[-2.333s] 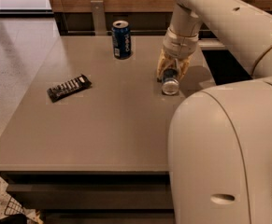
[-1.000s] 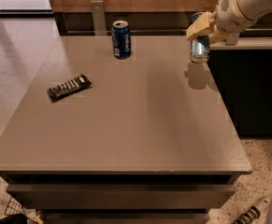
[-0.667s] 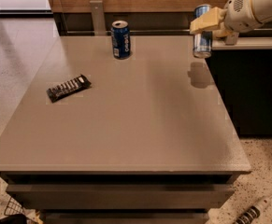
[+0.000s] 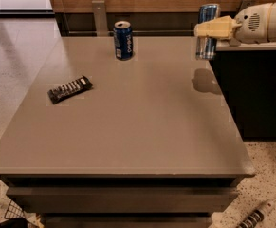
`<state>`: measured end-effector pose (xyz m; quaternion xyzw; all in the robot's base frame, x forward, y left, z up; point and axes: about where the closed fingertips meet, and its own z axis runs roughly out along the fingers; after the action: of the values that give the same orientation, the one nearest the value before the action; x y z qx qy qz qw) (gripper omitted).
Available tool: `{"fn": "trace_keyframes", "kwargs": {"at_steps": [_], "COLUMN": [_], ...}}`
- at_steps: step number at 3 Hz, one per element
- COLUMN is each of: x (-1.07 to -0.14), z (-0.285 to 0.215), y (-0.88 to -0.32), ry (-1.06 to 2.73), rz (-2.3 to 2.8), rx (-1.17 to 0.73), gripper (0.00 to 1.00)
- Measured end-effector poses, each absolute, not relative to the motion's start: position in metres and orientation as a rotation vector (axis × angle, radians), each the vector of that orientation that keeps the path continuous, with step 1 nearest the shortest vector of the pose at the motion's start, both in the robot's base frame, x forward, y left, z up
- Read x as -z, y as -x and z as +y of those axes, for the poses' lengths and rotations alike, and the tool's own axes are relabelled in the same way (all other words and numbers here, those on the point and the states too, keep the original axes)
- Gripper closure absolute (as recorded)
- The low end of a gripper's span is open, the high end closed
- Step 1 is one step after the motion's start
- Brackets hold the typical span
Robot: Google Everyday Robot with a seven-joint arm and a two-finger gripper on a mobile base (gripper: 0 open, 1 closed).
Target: Pick redbull can
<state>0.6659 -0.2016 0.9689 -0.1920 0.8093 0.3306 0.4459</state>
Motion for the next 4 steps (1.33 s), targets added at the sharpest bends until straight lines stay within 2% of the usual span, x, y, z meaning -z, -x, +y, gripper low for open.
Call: {"fn": "trace_keyframes", "kwargs": {"at_steps": [2,4], "x": [-0.936,-0.903], "z": [-0.189,-0.156], "y": [-0.625,-0.595], "ry": [0.527,0.651], "rz": [1.779,1.647], "rx": [-0.726,-0.652], "gripper": [1.0,1.0]}}
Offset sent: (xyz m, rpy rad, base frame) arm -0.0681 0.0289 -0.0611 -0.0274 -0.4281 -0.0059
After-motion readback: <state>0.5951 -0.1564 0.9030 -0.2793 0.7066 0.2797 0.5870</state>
